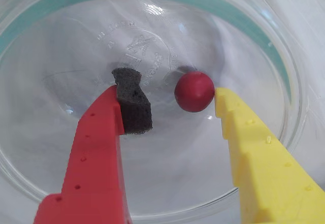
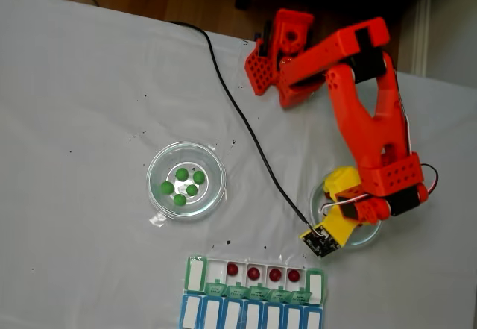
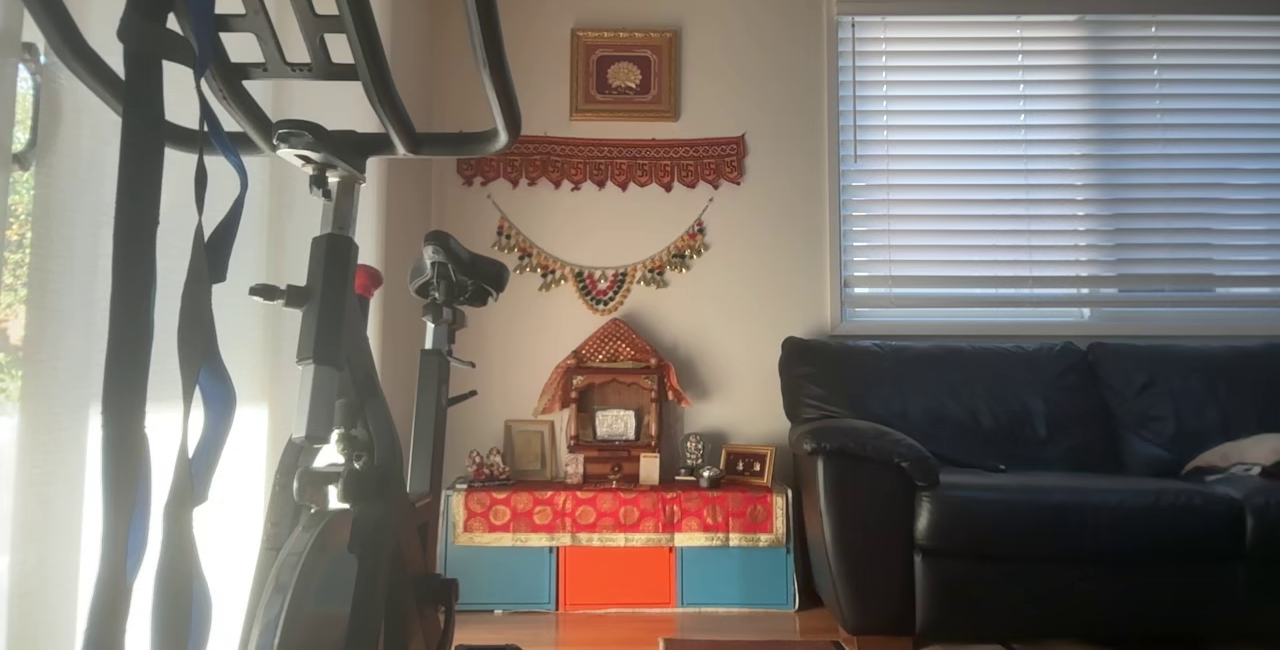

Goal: Sort medicines into box.

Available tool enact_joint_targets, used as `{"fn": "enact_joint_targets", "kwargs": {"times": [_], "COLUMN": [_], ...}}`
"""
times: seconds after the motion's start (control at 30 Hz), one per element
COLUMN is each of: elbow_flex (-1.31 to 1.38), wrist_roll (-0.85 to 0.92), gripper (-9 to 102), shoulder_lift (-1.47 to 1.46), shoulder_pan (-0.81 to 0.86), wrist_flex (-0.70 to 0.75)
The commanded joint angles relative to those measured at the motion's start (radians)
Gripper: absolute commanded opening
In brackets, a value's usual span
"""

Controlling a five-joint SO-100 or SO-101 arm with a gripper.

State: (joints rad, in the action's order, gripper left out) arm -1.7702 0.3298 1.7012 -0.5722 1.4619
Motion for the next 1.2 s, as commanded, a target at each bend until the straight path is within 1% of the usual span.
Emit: {"fn": "enact_joint_targets", "kwargs": {"times": [0.0, 0.17, 0.33, 0.6, 0.93, 1.07, 1.13, 1.17], "elbow_flex": [0.029, 0.006, 0.0, -0.005, -0.051, -0.063, -0.075, -0.078], "wrist_roll": [-0.006, -0.018, -0.06, -0.055, -0.055, -0.057, -0.058, -0.061], "gripper": [23, 21, 20, 19, 15, 14, 12, 8], "shoulder_lift": [0.005, 0.003, 0.015, 0.0, 0.006, 0.012, 0.023, 0.028], "shoulder_pan": [-0.017, -0.017, -0.029, -0.026, -0.031, -0.031, -0.032, -0.032], "wrist_flex": [0.006, -0.04, -0.04, -0.06, -0.135, -0.144, -0.158, -0.164]}}
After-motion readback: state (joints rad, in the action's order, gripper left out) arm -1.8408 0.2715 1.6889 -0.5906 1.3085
